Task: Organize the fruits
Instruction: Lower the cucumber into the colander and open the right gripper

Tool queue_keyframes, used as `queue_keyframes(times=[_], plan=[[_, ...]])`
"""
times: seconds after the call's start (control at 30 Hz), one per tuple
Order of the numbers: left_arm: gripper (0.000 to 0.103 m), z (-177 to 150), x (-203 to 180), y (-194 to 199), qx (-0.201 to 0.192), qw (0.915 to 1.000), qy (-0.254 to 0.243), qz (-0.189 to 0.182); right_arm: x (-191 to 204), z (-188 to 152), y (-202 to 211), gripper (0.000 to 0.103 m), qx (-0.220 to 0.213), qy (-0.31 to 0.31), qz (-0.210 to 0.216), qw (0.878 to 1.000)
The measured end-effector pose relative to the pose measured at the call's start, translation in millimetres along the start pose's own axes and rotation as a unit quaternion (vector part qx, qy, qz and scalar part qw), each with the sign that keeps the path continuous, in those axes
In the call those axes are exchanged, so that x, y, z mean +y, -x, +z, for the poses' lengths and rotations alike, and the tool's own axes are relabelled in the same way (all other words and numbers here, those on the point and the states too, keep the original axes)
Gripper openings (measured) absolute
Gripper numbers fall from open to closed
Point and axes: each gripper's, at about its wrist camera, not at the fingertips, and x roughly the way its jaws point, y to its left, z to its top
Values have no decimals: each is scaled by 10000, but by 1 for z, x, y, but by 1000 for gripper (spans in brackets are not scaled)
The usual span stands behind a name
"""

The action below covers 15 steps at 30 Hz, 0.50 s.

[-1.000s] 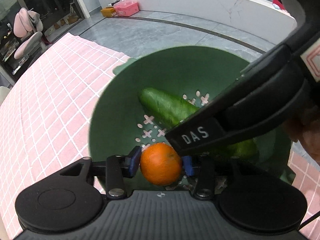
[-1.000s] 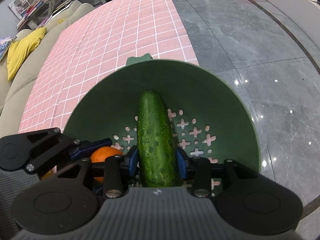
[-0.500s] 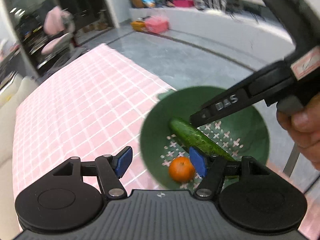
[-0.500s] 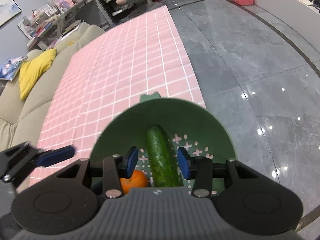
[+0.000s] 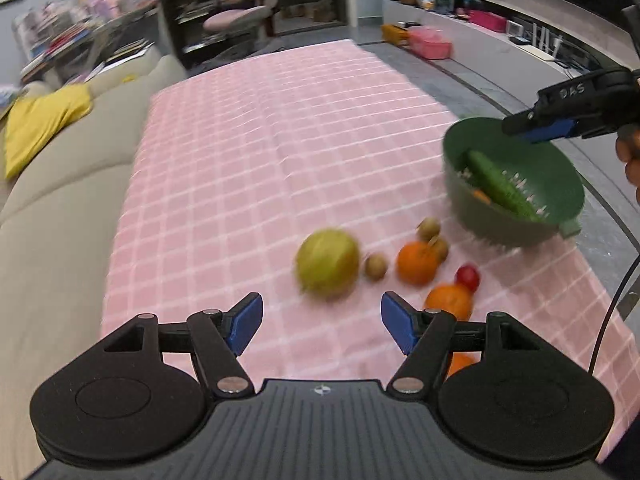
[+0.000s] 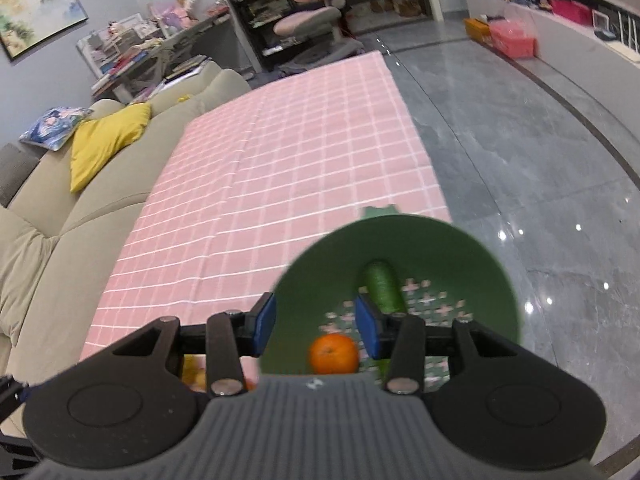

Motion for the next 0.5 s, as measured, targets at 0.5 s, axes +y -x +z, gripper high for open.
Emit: queue_keyframes(times=[0.5], plan=[[82, -51, 44, 15, -65, 9995, 280, 132, 59, -106, 12, 42, 445, 633, -86, 9970]])
